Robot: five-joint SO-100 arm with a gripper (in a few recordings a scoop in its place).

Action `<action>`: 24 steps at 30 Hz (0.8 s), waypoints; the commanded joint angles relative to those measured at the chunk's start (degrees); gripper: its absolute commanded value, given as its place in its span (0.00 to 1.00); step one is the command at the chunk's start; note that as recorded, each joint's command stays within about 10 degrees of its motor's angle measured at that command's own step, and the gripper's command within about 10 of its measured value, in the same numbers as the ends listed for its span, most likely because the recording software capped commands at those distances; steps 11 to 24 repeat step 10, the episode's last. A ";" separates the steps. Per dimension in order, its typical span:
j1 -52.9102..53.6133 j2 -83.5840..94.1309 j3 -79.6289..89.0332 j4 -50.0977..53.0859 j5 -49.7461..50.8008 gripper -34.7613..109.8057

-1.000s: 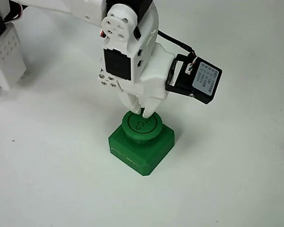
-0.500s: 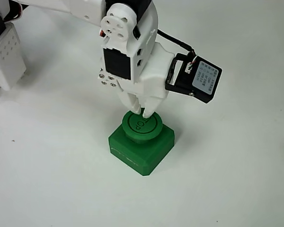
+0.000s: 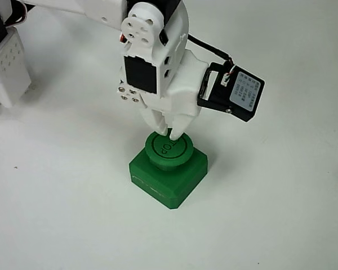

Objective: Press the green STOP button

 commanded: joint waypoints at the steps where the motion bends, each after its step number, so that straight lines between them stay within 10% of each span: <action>1: 0.35 5.01 0.26 1.14 -1.14 0.24; 24: 1.23 11.60 -1.41 4.57 -2.55 0.24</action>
